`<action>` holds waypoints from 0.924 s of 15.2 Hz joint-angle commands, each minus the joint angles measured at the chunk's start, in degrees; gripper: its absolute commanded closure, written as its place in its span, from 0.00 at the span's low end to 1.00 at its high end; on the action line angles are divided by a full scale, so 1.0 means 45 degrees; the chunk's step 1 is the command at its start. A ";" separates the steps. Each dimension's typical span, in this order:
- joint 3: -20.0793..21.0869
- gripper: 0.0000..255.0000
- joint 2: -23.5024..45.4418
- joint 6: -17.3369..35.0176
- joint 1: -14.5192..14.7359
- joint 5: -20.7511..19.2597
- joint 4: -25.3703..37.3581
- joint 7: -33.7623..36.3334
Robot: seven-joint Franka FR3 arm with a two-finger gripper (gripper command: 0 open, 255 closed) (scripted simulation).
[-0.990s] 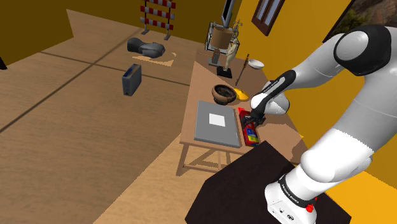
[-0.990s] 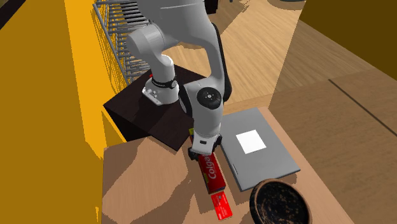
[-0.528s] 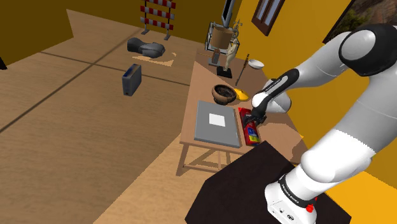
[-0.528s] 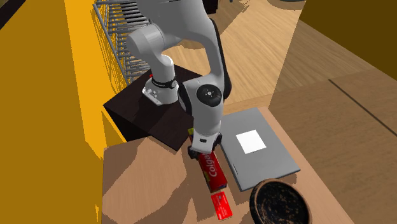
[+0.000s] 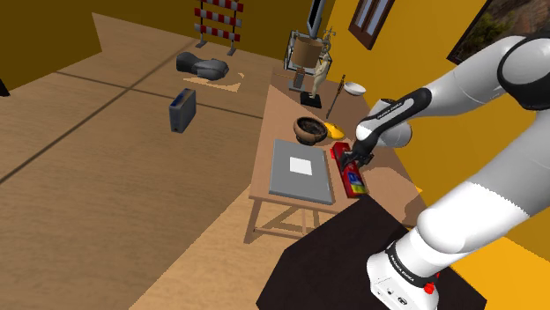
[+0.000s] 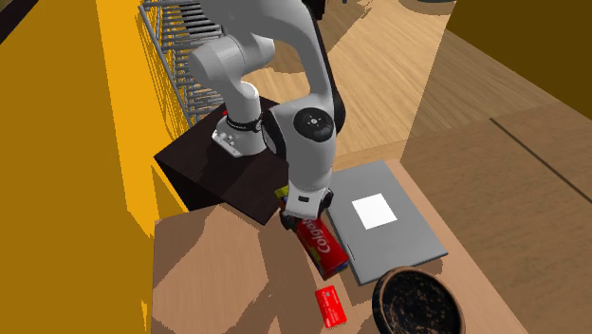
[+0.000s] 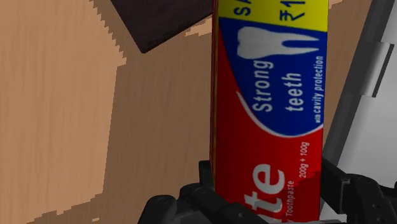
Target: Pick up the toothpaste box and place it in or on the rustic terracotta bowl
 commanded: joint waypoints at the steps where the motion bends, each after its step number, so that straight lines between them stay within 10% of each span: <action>1: -0.0035 1.00 -0.0431 -0.0431 -0.0014 -0.0199 0.0013 0.0120; 14: 0.0063 1.00 -0.2767 -0.3156 -0.0145 -0.0865 0.0437 0.0578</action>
